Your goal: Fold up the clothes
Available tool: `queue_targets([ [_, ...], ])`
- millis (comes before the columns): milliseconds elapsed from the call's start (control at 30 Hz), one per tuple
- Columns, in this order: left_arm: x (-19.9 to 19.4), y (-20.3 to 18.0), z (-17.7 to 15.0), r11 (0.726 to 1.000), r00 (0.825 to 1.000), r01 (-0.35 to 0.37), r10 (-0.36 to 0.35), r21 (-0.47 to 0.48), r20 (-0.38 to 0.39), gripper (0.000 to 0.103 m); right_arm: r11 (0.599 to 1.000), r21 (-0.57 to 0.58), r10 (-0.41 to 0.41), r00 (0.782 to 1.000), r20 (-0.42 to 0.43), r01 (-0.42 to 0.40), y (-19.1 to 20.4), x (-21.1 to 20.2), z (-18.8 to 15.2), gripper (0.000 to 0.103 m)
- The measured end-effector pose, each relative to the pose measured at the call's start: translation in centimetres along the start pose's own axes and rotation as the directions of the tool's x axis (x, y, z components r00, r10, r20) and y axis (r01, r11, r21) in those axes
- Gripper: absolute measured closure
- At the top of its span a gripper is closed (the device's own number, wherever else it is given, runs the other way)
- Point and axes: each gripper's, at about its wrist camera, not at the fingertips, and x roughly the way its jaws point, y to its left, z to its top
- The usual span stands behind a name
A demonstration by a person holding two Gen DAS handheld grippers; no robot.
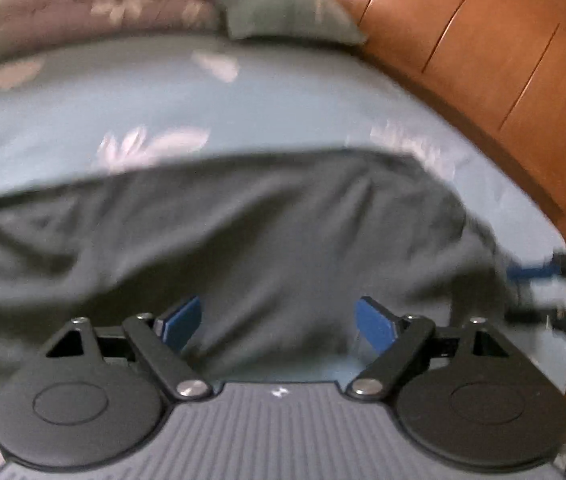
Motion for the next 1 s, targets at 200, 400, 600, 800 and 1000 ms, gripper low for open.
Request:
queue_targets([
  [200, 4.1, -1.6, -0.4, 0.999, 0.999, -0.004, 0.002, -0.051, -0.041, 0.016, 1.000, 0.009, -0.013, 1.000, 0.022, 0.013, -0.2, -0.9, 0.3, 0.018],
  [400, 0.8, -3.6, -2.3, 0.999, 0.992, -0.019, 0.023, 0.039, -0.123, 0.013, 1.000, -0.015, 0.010, 0.999, -0.049, -0.011, -0.4, -0.5, -1.5, 0.016],
  [600, -4.6, -4.7, -3.4, 0.997, 0.996, -0.075, 0.074, -0.011, -0.051, 0.013, 0.999, -0.046, 0.017, 0.999, -0.029, -0.019, 0.5, -3.5, -2.9, 0.016],
  [800, -9.5, -8.7, -8.6, 0.988, 0.990, -0.139, 0.137, 0.060, 0.040, 0.012, 0.997, 0.029, 0.071, 0.997, -0.018, -0.070, -1.0, -6.0, -5.2, 0.016],
  [1000, -10.7, -11.4, -13.2, 0.987, 0.987, -0.155, 0.153, 0.032, 0.045, 0.012, 0.929, 0.303, 0.230, 0.973, -0.017, -0.214, -5.4, -4.9, -8.9, 0.016],
])
